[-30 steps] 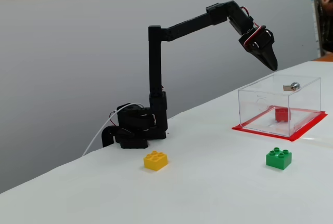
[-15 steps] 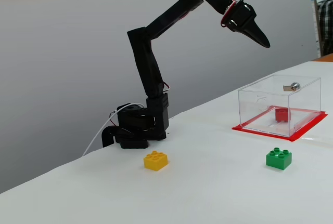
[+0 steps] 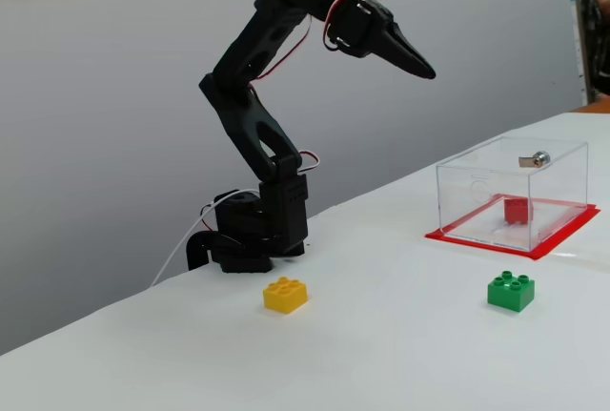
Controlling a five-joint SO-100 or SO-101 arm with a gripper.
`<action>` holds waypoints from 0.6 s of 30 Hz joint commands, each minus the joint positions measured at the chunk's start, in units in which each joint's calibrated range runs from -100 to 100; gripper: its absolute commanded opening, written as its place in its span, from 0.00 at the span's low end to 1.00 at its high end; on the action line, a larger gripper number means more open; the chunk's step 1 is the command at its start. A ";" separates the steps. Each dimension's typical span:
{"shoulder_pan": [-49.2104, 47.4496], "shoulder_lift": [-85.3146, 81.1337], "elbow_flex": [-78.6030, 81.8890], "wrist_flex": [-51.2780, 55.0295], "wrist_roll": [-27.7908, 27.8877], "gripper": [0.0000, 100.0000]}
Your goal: Pick the red lego brick and place it into the transparent box
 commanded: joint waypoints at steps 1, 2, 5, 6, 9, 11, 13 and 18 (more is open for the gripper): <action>3.53 -6.92 7.98 -4.56 -3.64 0.01; 3.90 -8.78 10.96 -5.96 -4.58 0.01; 4.12 -14.89 19.92 -8.22 -5.15 0.01; 4.12 -16.93 22.72 -8.31 -5.15 0.01; 4.12 -23.29 32.57 -8.13 -5.15 0.01; 4.19 -28.13 39.45 -8.22 -5.15 0.01; 4.86 -33.31 46.05 -8.22 -5.20 0.02; 7.82 -46.46 58.97 -8.22 -5.15 0.02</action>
